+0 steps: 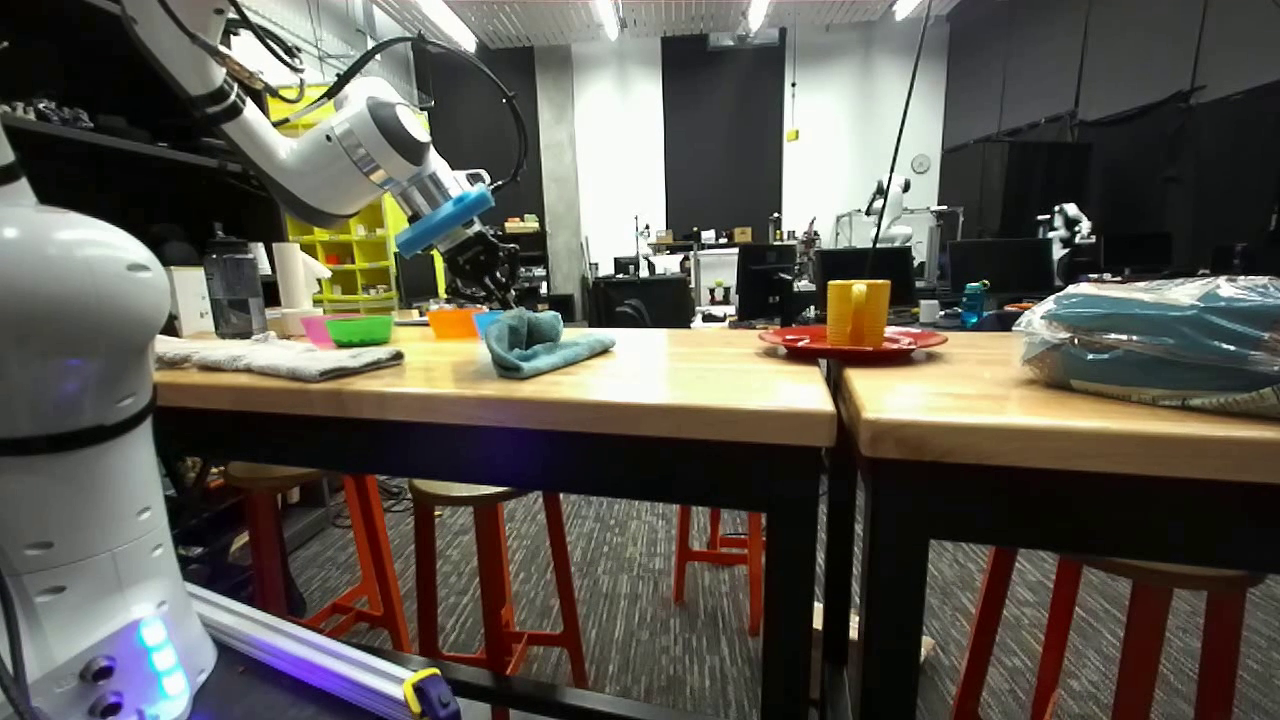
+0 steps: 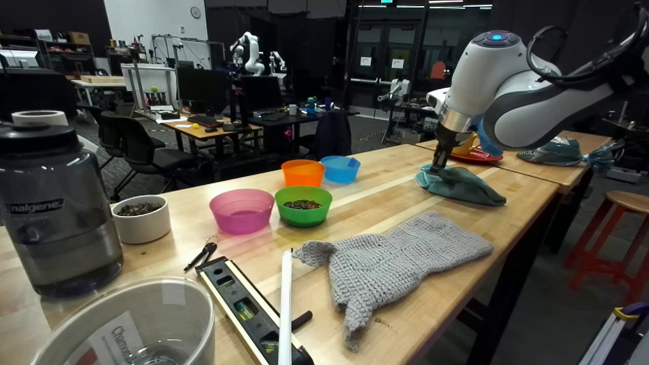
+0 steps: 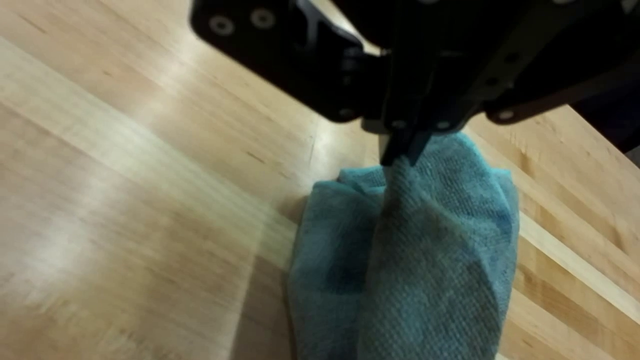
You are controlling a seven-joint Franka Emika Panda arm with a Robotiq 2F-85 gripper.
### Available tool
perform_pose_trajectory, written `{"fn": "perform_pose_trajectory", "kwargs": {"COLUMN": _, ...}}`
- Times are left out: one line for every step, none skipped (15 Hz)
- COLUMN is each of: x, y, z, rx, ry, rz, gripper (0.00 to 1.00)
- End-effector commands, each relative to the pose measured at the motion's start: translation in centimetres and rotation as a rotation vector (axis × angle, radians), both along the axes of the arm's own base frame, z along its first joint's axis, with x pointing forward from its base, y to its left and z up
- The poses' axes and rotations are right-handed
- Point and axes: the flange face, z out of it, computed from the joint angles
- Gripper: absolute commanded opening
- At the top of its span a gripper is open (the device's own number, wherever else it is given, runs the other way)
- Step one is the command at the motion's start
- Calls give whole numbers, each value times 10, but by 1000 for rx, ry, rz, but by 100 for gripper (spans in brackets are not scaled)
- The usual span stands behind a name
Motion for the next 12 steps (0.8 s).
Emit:
{"fn": "perform_pose_trajectory", "kwargs": {"x": 1, "y": -6, "z": 14, "rx": 26, "ry": 10, "rz": 11, "gripper": 0}}
{"fn": "perform_pose_trajectory", "kwargs": {"x": 3, "y": -10, "z": 17, "rx": 39, "ry": 9, "rz": 5, "gripper": 0}}
{"fn": "perform_pose_trajectory", "kwargs": {"x": 5, "y": -14, "z": 21, "rx": 59, "ry": 12, "rz": 3, "gripper": 0}}
{"fn": "perform_pose_trajectory", "kwargs": {"x": 6, "y": -19, "z": 27, "rx": 76, "ry": 6, "rz": -3, "gripper": 0}}
{"fn": "perform_pose_trajectory", "kwargs": {"x": 8, "y": -24, "z": 32, "rx": 89, "ry": 1, "rz": -10, "gripper": 0}}
{"fn": "perform_pose_trajectory", "kwargs": {"x": 10, "y": -30, "z": 38, "rx": 101, "ry": -4, "rz": -14, "gripper": 0}}
{"fn": "perform_pose_trajectory", "kwargs": {"x": 13, "y": -35, "z": 43, "rx": 110, "ry": -10, "rz": -23, "gripper": 0}}
{"fn": "perform_pose_trajectory", "kwargs": {"x": 15, "y": -41, "z": 47, "rx": 116, "ry": -18, "rz": -32, "gripper": 0}}
{"fn": "perform_pose_trajectory", "kwargs": {"x": 17, "y": -48, "z": 53, "rx": 114, "ry": -28, "rz": -43, "gripper": 0}}
{"fn": "perform_pose_trajectory", "kwargs": {"x": 19, "y": -54, "z": 57, "rx": 108, "ry": -36, "rz": -53, "gripper": 0}}
{"fn": "perform_pose_trajectory", "kwargs": {"x": 21, "y": -59, "z": 60, "rx": 105, "ry": -40, "rz": -63, "gripper": 0}}
{"fn": "perform_pose_trajectory", "kwargs": {"x": 23, "y": -65, "z": 61, "rx": 103, "ry": -43, "rz": -76, "gripper": 0}}
